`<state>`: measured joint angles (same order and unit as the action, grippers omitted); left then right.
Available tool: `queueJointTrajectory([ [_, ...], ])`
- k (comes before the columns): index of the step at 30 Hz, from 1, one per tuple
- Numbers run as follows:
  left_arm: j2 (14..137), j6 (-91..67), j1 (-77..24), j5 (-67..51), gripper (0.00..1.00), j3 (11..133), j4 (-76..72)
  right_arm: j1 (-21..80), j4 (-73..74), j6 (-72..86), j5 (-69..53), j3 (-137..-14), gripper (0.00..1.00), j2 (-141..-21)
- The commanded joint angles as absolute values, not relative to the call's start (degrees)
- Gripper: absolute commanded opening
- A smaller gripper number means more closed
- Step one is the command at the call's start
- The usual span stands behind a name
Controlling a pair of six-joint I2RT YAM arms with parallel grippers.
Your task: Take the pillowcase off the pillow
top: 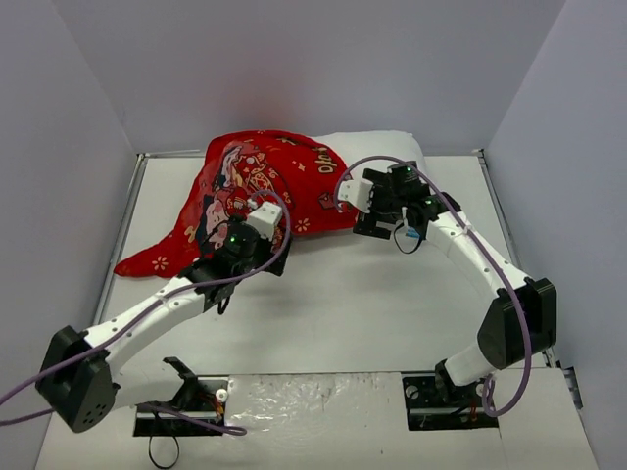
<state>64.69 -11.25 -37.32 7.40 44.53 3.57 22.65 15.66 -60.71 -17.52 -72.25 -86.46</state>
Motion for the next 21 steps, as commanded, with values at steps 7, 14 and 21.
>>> queueJointTrajectory([
  [7,86.36,30.30,-48.07,8.87,0.94,56.68,-5.97,14.24,15.73,-67.15,-28.04,-74.71,1.00,-84.73],
  [14,98.25,39.27,-48.87,22.83,0.79,59.23,-14.05,12.48,16.08,-63.81,-30.05,-72.69,1.00,-82.80],
  [21,107.40,42.45,-48.69,37.52,0.27,63.44,-23.73,11.95,18.19,-65.30,-31.46,-71.81,1.00,-81.91],
])
